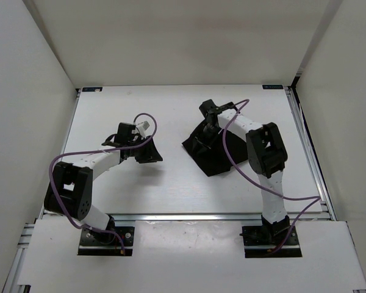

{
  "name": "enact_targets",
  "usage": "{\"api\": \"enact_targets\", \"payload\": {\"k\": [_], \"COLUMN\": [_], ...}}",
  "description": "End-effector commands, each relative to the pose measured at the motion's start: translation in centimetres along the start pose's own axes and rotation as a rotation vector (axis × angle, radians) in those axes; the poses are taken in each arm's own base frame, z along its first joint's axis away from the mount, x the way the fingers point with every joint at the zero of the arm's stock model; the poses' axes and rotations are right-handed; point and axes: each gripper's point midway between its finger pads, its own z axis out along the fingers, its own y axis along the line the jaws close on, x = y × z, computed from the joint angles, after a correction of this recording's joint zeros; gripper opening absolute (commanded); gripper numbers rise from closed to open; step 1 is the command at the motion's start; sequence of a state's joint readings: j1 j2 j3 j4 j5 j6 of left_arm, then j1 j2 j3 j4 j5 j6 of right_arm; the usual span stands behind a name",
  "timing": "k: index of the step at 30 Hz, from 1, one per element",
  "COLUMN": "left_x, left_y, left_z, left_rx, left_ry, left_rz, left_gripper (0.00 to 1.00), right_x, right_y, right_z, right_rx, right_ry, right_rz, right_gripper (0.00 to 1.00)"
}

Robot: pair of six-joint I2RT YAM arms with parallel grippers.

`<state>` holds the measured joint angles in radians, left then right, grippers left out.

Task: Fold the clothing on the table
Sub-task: Flatten the skirt out

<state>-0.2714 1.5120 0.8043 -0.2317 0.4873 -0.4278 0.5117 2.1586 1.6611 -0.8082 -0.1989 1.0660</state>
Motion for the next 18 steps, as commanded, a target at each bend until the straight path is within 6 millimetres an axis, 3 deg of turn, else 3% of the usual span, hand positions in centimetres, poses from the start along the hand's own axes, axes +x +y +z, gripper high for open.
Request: {"api": "enact_targets", "payload": {"k": [1, 9, 18], "left_x": [-1.2, -1.09, -1.26], "left_y": [-0.79, -0.68, -0.06], "left_z": [-0.99, -0.98, -1.03], "left_rx": [0.036, 0.036, 0.035], "left_ry": [-0.048, -0.042, -0.048], "left_rz": [0.017, 0.013, -0.016], "left_gripper": [0.47, 0.47, 0.47], "right_x": [-0.19, 0.21, 0.15], "right_y": [0.28, -0.53, -0.22], "right_z": [-0.6, 0.32, -0.06], "right_rx": [0.026, 0.087, 0.117], "right_ry": [-0.028, 0.016, 0.0], "right_rz": [0.0, 0.036, 0.032], "right_gripper": [0.36, 0.37, 0.36]}}
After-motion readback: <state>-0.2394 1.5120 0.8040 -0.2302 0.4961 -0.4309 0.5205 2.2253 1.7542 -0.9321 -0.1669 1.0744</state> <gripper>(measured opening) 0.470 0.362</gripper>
